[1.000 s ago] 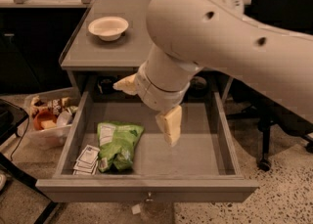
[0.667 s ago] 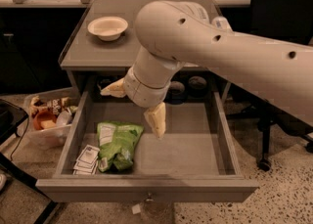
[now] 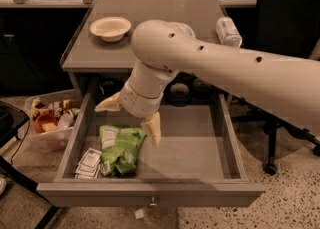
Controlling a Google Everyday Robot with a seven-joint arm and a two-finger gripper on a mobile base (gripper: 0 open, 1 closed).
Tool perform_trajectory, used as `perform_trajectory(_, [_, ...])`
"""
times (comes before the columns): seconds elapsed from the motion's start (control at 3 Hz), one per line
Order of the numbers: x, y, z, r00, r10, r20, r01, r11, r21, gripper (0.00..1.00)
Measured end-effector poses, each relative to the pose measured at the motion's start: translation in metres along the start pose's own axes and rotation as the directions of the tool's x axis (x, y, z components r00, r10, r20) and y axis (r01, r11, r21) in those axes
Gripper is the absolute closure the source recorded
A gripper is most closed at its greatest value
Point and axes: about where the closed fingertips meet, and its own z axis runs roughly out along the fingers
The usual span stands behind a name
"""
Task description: Pick green rice chip bag from top drawer and place on counter
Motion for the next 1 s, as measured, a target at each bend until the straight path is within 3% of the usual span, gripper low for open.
perform_trajectory(0.33, [0.022, 0.001, 0.021, 1.000, -0.014, 0.006, 0.014, 0.9988, -0.048, 0.00])
perform_trajectory(0.67, [0.052, 0.006, 0.055, 0.997, -0.066, 0.036, 0.070, 0.9929, -0.096, 0.00])
perform_trajectory(1.0, [0.067, 0.011, 0.089, 0.988, -0.130, 0.080, 0.138, 0.9838, -0.114, 0.00])
